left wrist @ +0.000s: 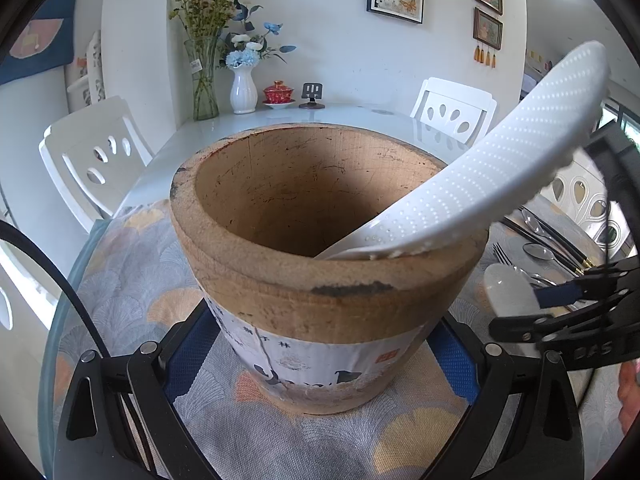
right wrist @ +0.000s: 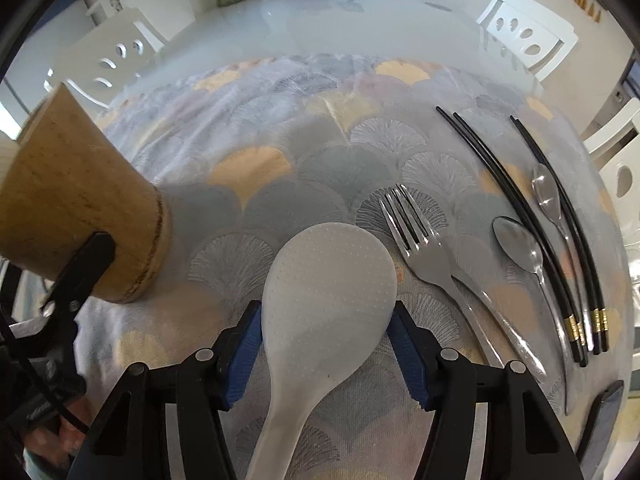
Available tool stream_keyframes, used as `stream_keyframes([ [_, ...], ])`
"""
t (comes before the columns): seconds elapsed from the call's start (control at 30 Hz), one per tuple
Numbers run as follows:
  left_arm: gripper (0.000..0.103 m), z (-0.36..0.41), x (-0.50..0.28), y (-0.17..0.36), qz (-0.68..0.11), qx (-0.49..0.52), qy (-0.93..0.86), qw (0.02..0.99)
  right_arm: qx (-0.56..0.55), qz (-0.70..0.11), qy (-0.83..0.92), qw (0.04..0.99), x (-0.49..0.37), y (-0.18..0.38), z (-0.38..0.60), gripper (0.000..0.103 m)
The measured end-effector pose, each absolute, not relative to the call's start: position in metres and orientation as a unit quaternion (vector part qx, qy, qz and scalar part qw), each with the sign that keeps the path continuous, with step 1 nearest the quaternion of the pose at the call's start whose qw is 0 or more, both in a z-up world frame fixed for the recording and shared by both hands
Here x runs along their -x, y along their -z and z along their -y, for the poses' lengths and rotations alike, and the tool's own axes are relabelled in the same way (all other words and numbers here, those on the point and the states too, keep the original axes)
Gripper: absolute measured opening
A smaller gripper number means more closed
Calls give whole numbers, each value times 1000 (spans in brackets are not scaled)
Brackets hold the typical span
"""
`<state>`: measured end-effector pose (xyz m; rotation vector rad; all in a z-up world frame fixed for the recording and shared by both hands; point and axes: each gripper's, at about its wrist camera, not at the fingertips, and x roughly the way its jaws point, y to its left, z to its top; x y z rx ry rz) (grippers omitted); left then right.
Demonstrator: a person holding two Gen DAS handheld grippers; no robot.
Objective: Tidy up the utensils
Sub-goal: 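Grasp the second white rice paddle with the right gripper and lift it, then lower the second rice paddle into the cork holder and open the right gripper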
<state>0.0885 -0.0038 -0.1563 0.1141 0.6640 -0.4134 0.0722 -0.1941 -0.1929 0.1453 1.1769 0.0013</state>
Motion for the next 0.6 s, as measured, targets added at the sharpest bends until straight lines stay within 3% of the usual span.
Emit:
stream_keyframes([
  [0.6, 99, 4, -89, 156, -323, -57, 201, 923, -86, -404, -52, 909, -55, 109, 209, 60],
])
